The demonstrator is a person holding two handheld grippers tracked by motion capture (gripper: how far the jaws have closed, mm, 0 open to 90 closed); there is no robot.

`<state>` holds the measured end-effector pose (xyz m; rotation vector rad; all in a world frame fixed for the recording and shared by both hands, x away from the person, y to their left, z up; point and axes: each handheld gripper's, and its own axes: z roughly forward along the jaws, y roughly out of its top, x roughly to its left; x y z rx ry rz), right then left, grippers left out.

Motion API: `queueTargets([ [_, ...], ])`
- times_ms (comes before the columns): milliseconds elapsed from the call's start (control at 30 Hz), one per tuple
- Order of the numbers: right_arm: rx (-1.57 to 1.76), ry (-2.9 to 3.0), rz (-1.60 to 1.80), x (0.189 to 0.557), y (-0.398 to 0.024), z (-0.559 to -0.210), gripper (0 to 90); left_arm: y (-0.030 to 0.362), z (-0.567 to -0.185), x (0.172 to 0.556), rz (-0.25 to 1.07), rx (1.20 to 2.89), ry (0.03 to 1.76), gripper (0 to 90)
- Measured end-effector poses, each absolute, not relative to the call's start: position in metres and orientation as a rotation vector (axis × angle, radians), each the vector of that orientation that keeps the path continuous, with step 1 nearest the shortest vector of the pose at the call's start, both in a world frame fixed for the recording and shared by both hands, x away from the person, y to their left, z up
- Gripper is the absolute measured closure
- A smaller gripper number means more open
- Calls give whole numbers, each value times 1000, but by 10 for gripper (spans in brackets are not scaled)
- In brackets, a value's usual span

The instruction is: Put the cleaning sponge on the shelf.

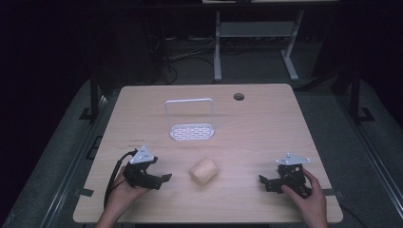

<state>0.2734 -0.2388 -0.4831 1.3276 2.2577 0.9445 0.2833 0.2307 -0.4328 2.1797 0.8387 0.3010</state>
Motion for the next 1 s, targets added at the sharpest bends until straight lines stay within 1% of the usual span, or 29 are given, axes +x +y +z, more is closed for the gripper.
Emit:
queueTargets([
  [1000, 1323, 2259, 942, 274, -239, -483, 7, 194, -416, 297, 253, 2202, 729, 141],
])
